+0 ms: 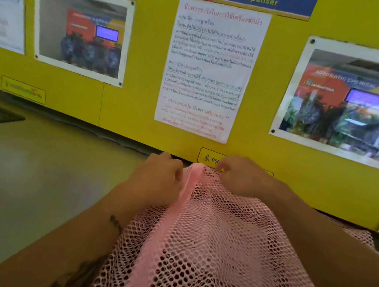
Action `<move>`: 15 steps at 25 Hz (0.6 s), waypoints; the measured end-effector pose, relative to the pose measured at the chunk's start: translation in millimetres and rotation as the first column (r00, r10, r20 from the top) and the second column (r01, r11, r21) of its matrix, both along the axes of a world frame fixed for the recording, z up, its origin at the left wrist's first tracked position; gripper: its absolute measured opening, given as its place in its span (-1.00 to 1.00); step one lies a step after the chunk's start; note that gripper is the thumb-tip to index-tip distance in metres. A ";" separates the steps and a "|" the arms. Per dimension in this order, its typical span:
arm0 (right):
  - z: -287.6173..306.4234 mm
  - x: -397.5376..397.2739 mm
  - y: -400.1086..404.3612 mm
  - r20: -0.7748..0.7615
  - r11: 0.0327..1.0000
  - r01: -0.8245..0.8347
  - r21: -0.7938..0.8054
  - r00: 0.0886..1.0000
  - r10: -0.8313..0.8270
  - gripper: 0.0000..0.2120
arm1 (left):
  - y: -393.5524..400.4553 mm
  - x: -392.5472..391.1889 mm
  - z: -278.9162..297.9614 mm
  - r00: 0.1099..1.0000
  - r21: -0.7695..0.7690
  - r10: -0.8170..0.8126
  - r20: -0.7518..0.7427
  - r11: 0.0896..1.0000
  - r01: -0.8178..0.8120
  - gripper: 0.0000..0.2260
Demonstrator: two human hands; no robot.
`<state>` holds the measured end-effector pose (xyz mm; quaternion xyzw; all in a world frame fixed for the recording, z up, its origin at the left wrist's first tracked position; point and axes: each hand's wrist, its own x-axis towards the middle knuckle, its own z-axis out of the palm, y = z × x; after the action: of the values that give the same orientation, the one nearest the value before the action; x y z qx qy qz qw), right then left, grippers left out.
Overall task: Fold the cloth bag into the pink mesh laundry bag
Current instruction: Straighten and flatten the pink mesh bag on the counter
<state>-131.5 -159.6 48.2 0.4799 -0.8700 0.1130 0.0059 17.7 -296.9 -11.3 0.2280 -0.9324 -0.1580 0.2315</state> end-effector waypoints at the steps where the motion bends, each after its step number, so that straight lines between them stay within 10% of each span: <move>1: -1.5 1.2 -5.1 0.056 1.000 -0.004 0.003 0.998 0.004 -0.73 | -0.9 0.0 -2.2 0.997 0.024 0.021 0.073 0.999 -0.023 -0.73; 4: -6.5 2.3 -15.8 0.182 0.994 0.003 0.105 0.983 -0.022 -0.69 | -1.9 3.1 -6.8 0.972 0.176 0.016 0.233 0.983 -0.058 -0.43; 11: -29.7 -3.9 -23.4 -0.026 0.978 0.113 0.178 0.994 -0.110 -0.82 | -2.6 6.0 -7.5 0.912 0.151 -0.096 0.400 0.988 0.038 -0.54; 15: -25.1 -1.3 -19.6 -0.266 0.963 0.253 -0.096 0.925 -0.270 -0.77 | -2.5 9.2 2.3 0.998 -0.115 0.030 0.057 0.993 -0.023 -0.56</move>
<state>-132.8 -179.2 23.1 0.3701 -0.9131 0.0691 0.1568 26.9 -299.5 -9.0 0.2314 -0.9432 -0.0946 0.2188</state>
